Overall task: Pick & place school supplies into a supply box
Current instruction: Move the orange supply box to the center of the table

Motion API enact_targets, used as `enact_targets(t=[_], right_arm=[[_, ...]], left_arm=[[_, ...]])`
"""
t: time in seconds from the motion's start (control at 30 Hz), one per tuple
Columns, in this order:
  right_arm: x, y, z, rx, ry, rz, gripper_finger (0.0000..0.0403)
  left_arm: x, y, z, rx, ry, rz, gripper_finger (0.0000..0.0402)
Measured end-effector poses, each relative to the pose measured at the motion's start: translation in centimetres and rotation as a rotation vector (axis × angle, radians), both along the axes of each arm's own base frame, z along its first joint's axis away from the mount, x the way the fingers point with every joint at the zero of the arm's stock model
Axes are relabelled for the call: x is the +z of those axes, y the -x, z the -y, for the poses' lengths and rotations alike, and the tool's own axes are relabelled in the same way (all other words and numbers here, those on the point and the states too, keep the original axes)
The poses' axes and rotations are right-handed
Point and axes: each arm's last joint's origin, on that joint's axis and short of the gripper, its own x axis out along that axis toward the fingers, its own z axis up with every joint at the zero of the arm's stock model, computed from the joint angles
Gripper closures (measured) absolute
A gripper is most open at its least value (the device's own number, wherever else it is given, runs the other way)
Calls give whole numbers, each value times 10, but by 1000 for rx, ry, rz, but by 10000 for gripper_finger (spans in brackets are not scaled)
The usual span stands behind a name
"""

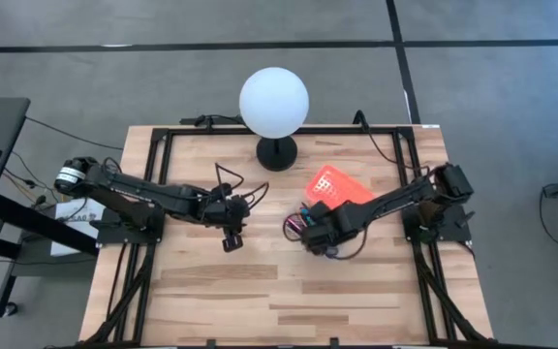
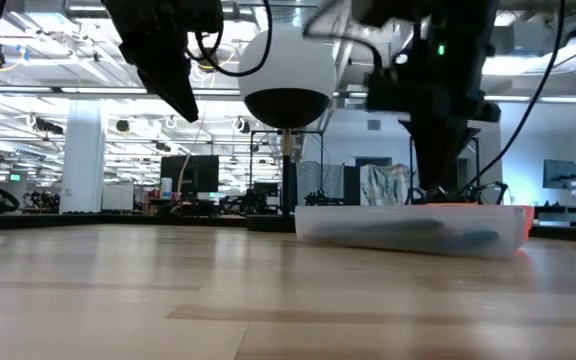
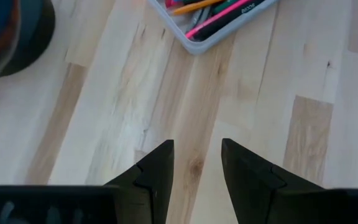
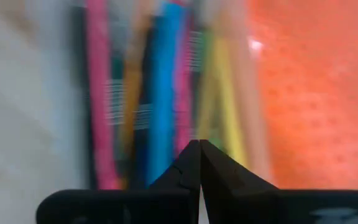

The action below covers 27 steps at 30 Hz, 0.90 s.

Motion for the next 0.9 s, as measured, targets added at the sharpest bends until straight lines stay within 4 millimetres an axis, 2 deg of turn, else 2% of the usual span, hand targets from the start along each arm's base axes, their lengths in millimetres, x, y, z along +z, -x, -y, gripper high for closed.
enact_targets(t=[0.23, 0.53, 0.73, 0.9], right_arm=[[-4, 3, 29, -74, 15, -74, 403], [-5, 5, 50, -82, 38, -143, 403], [-16, 10, 66, -74, 14, -189, 403], [-28, 17, 69, -54, -39, -226, 403]], left_arm=[[0, 1, 7, 1, -21, 9, 272], [-2, 7, 14, -2, -30, -27, 272], [-2, 9, 16, 4, -54, -39, 272], [-3, 9, 16, 4, -56, -41, 272]])
